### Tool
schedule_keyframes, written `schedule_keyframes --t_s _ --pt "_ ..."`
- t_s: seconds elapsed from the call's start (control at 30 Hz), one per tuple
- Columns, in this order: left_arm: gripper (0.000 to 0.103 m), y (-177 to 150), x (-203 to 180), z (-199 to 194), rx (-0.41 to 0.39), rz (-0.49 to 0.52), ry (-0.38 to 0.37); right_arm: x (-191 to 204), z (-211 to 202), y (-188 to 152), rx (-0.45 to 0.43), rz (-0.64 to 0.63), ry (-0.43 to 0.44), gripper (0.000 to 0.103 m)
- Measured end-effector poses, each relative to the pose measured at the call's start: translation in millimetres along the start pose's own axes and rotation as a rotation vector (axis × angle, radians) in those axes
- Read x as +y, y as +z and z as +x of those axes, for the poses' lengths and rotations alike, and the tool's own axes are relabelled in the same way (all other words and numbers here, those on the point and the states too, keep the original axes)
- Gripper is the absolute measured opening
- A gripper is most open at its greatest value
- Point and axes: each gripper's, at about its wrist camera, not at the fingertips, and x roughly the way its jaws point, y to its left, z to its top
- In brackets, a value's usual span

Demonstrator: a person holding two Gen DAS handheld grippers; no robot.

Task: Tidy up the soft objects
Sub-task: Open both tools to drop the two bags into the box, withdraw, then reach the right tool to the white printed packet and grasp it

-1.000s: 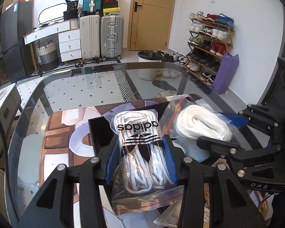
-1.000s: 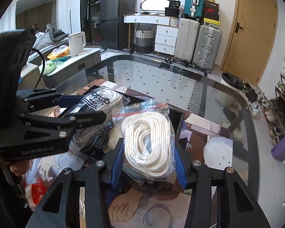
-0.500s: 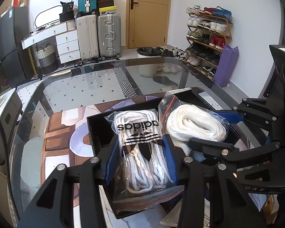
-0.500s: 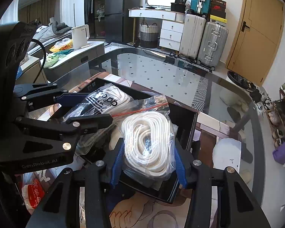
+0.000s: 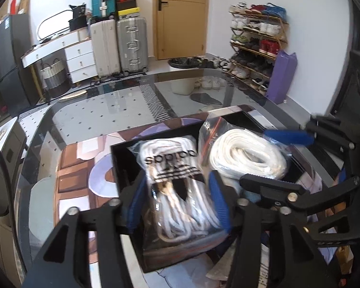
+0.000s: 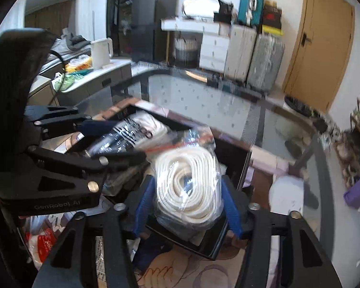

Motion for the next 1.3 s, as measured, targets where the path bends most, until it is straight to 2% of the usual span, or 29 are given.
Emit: schedule_keyframes --t_s 0.13,0.2,0.27,0.37,0.7,0.93,1.13,1.3 --pt "0.070 -2 -4 -8 -0.013 0.014 -0.009 -5 -19 -4 -0.052 0.005 -0.027 0.083" --pt "0.082 -3 -5 -16 -0.031 0.009 -0.002 -9 -28 -6 -0.065 0.023 -0.037 0.089" --pt "0.090 -5 -5 -22 -0.038 0.007 -0.007 -14 -36 -10 -0.071 0.056 -0.029 0.101" --pt "0.102 -11 -5 -34 -0.055 0.001 -0.008 -22 -48 -18 -0.091 0.101 -0.026 0.102" --pt "0.103 -38 1 -66 -0.105 -0.062 0.028 -29 -69 -50 -0.088 0.214 0.009 0.102" --pt "0.103 -59 8 -73 -0.104 -0.115 0.057 -21 -81 -57 -0.093 0.206 0.011 0.102" --pt "0.103 -74 11 -88 -0.134 -0.132 0.090 -13 -88 -61 -0.092 0.192 0.018 0.102" --pt "0.103 -88 15 -92 -0.121 -0.148 0.101 -5 -87 -66 -0.067 0.183 0.029 0.102"
